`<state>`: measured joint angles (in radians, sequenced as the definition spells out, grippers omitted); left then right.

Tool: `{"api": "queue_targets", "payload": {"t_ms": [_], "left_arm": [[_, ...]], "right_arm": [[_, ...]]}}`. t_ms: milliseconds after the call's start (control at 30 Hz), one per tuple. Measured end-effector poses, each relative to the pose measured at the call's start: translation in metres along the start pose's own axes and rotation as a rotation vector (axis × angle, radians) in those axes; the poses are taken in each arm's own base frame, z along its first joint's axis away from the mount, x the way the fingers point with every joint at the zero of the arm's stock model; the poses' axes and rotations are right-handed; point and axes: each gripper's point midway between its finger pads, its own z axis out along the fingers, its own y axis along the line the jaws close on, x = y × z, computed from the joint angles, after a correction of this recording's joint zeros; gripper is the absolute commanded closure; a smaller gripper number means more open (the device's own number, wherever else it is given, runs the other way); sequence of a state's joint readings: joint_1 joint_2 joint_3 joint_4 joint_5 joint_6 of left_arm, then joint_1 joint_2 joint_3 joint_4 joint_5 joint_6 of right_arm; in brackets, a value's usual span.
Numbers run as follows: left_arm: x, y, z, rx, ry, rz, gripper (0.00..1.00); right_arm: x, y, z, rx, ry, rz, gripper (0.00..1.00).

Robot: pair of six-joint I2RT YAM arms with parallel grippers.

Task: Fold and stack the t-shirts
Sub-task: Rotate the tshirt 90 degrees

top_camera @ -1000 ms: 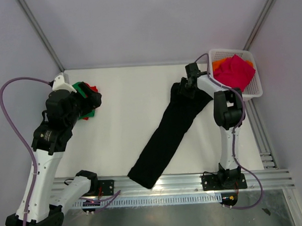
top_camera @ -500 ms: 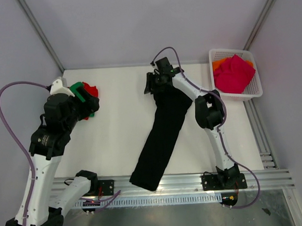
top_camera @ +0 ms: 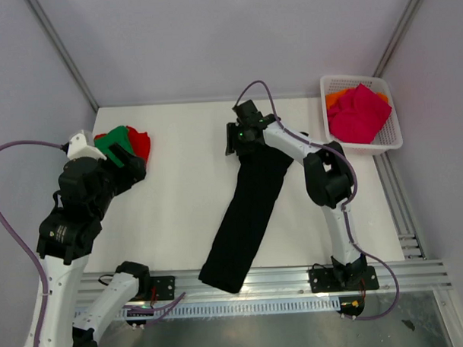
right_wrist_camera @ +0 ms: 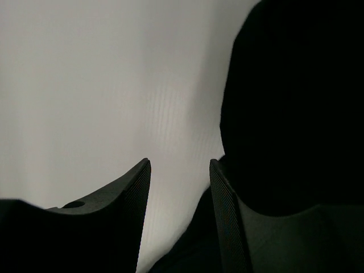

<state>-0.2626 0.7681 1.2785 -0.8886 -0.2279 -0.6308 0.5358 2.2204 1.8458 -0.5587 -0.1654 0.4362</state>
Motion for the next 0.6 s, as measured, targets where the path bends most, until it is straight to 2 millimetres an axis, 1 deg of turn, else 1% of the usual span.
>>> {"api": "queue_targets", "payload": {"t_ms": [33,67,100,133,267,300,367,433,467,533,600], "left_arm": [[0.003,0.001,0.001,-0.004,0.007,-0.001,0.23],[0.005,0.002,0.003,-0.008,0.014,-0.005,0.23],[0.008,0.003,0.004,-0.012,0.021,-0.008,0.23],[0.01,0.004,0.006,-0.015,0.027,-0.009,0.23],[0.017,0.006,0.009,-0.02,0.044,-0.009,0.23],[0.018,0.006,0.009,-0.021,0.047,-0.009,0.23],[0.02,0.007,0.011,-0.022,0.054,-0.007,0.23],[0.022,0.007,0.012,-0.022,0.06,-0.007,0.23],[0.023,0.006,0.013,-0.02,0.063,-0.008,0.23],[0.025,0.006,0.016,-0.019,0.07,-0.009,0.23],[0.027,0.005,0.018,-0.017,0.079,-0.009,0.23]], "right_arm": [[-0.002,-0.003,-0.008,0.021,-0.019,0.006,0.5],[-0.008,-0.007,-0.024,0.059,-0.058,0.014,0.49],[-0.01,-0.008,-0.031,0.071,-0.073,0.017,0.5],[-0.016,-0.008,-0.045,0.082,-0.118,0.022,0.49],[-0.017,-0.012,-0.1,0.114,-0.215,0.047,0.5],[-0.018,-0.011,-0.11,0.11,-0.234,0.053,0.5],[-0.018,-0.008,-0.124,0.1,-0.257,0.067,0.5],[-0.01,-0.01,-0.13,0.099,-0.254,0.084,0.5],[-0.003,-0.012,-0.13,0.101,-0.244,0.091,0.5],[0.015,-0.02,-0.125,0.113,-0.206,0.108,0.5],[0.04,-0.032,-0.114,0.136,-0.151,0.124,0.5]]}}
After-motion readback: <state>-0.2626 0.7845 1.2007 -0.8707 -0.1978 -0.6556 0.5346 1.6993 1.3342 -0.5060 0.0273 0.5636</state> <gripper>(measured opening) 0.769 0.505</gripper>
